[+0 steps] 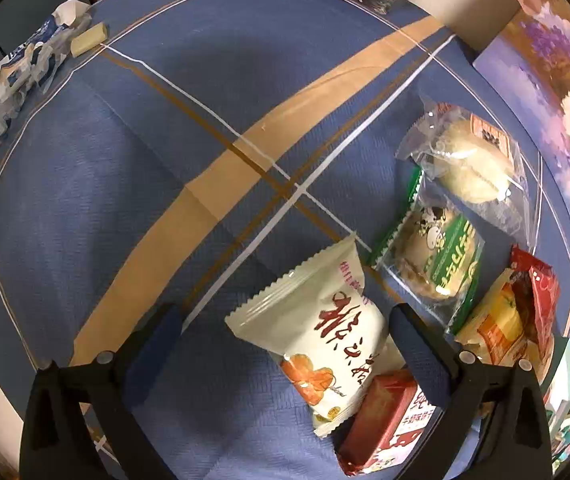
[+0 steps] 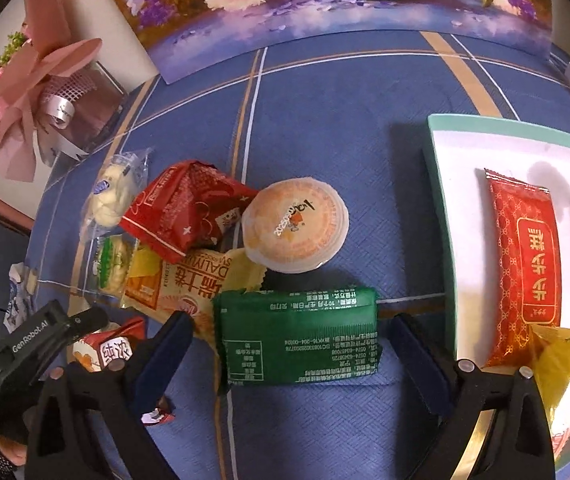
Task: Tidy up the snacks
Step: 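Grasp the white cookie bag with the left tool while the right tool grasps the green bar, then carry both snacks into the white tray and open both tools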
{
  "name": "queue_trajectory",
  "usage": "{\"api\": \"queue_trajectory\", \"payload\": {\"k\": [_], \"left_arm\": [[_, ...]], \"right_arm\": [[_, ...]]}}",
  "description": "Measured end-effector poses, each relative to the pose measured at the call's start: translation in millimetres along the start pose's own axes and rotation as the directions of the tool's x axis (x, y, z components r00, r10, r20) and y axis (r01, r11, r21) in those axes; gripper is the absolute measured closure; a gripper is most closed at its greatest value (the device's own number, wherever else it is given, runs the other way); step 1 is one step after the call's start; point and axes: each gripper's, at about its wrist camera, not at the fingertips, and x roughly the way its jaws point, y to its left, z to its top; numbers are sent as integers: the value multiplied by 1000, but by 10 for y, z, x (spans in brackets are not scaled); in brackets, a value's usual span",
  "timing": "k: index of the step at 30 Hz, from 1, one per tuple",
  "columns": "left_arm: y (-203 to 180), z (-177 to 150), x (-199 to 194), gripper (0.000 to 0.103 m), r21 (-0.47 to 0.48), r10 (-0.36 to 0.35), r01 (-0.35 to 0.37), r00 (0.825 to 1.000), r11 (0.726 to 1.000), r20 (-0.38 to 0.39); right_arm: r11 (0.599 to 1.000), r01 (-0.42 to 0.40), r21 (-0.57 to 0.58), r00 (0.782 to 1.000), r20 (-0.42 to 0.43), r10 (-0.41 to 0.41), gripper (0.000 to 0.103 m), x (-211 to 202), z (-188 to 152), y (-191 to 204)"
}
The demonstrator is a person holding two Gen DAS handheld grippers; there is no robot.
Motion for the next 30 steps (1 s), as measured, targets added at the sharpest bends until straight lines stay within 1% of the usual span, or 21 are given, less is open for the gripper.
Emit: {"api": "queue_trajectory", "payload": {"k": [2,4,6,10,11,12,13,14,15,16,17,19,20,26,27,30], "left_arm": [[-21,-16,0,0,14,1,-1,1000,1000,5],[-19,-38,4,0,26,4,-4,1000,1000,-7],[-26,-41,11,0,12,4,-3,1000,1000,-28],[14,-87,18,2,17,7,-6,999,1000,-32],[10,-87,14,5,18,3,-3,999,1000,-32],[-12,-86,2,8,23,-2,2,1000,1000,-30],[-9,-98,-31,14,29,-9,10,1000,1000,-25],[-26,-103,-53,23,36,-17,18,1000,999,-19],[-35,-109,-79,28,42,-32,33,999,999,-13],[-51,-114,-97,38,48,-47,47,999,998,-11],[-63,-119,-106,44,51,-58,59,998,997,-9],[-97,-116,-104,45,51,-60,60,998,997,-6],[-126,-114,-112,48,50,-62,62,998,997,-5],[-68,-140,-146,52,35,-78,77,997,996,4],[-15,-105,-193,52,36,-80,79,997,996,7],[-33,-83,-312,53,36,-91,90,995,995,33]], "right_arm": [[1000,-1,0,1000,-2,1,7,3,-8,1],[1000,5,0,1000,-5,-5,11,-3,-28,-6],[1000,13,-4,1000,-7,-13,13,-17,-53,-12],[1000,21,-13,1000,-8,-22,21,-61,-91,-21],[1000,26,-15,1000,-10,-26,24,-59,-95,-20],[999,34,-14,999,-10,-34,26,-61,-101,-27],[999,37,-11,999,-11,-37,28,-67,-109,-41],[999,37,-8,999,-11,-37,28,-78,-116,-57],[999,34,-5,999,-11,-34,29,-86,-115,-71],[999,34,-3,999,-10,-34,30,-96,-114,-85],[999,38,-3,999,-8,-38,31,-100,-113,-86],[999,47,-1,999,-6,-47,31,-112,-117,-101],[999,48,-2,999,-5,-48,31,-116,-116,-102],[998,65,-8,998,-1,-65,34,-174,-122,-113],[998,65,-5,998,4,-65,34,-204,-119,-117],[998,58,-2,998,23,-58,34,-306,-104,-108]]}}
